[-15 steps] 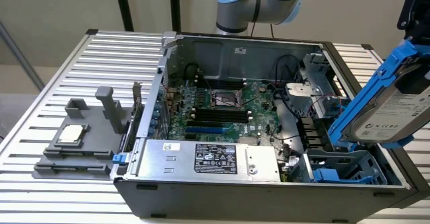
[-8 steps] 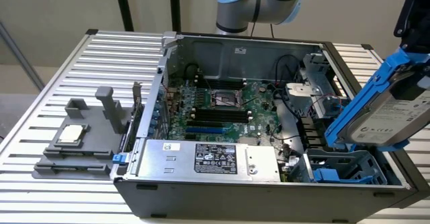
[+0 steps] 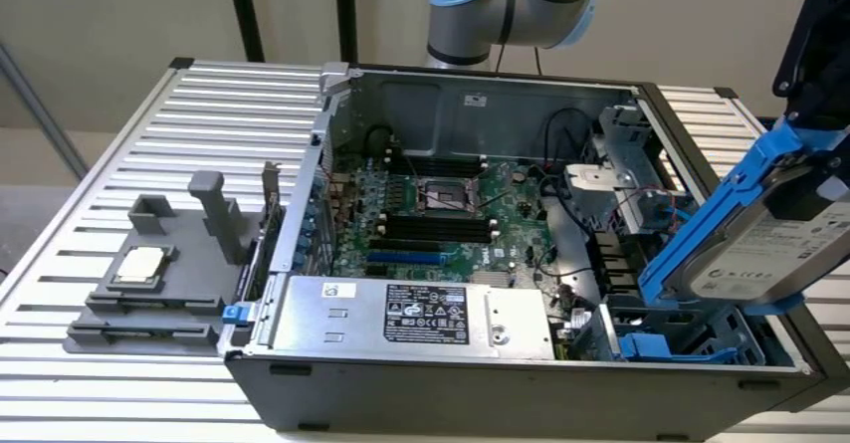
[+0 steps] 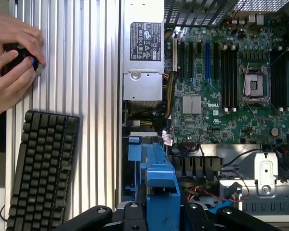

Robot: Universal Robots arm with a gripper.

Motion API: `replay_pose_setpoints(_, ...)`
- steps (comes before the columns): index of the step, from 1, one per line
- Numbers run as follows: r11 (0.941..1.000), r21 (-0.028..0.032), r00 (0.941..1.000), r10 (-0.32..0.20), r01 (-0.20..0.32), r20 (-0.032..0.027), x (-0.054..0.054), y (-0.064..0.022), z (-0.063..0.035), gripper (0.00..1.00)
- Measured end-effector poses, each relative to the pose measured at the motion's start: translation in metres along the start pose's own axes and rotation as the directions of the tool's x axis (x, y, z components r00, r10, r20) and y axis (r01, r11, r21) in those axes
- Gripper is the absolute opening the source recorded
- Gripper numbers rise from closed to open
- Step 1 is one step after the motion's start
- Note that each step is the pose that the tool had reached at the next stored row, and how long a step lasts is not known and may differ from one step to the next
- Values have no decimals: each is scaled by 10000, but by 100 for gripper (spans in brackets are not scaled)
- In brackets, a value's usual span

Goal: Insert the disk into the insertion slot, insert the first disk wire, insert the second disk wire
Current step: 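Insert the disk into the insertion slot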

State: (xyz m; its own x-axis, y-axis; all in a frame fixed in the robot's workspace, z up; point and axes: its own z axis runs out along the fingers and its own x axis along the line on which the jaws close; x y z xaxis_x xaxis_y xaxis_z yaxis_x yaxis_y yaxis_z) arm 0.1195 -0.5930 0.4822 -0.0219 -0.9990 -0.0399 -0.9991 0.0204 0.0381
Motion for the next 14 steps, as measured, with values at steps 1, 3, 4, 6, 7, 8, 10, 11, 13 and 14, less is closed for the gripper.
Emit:
replay_pose_setpoints(1, 10000, 3, 10000, 0, 0, -2, 7, 4, 7, 32)
replay_pose_setpoints(3, 10000, 19, 10000, -1, 1, -2, 17, 20, 29, 32)
replay_pose_setpoints(4, 10000, 28, 10000, -2, 2, 0, 19, 29, 45, 32)
replay_pose_setpoints(6, 10000, 54, 10000, -3, 3, 3, 22, 43, 83, 32)
replay_pose_setpoints(7, 10000, 70, 10000, -3, 3, 3, 23, 47, 101, 32)
replay_pose_setpoints(8, 10000, 85, 10000, -4, 4, 4, 24, 49, 119, 32)
replay_pose_setpoints(10, 9999, 109, 10000, -6, 6, 2, 25, 50, 154, 32)
replay_pose_setpoints(11, 9999, 120, 10000, -7, 7, 2, 25, 52, 172, 32)
replay_pose_setpoints(13, 9999, 130, 10000, -6, 6, 3, 27, 57, 208, 32)
replay_pose_setpoints(14, 9999, 134, 10000, -6, 6, 2, 28, 60, 223, 32)
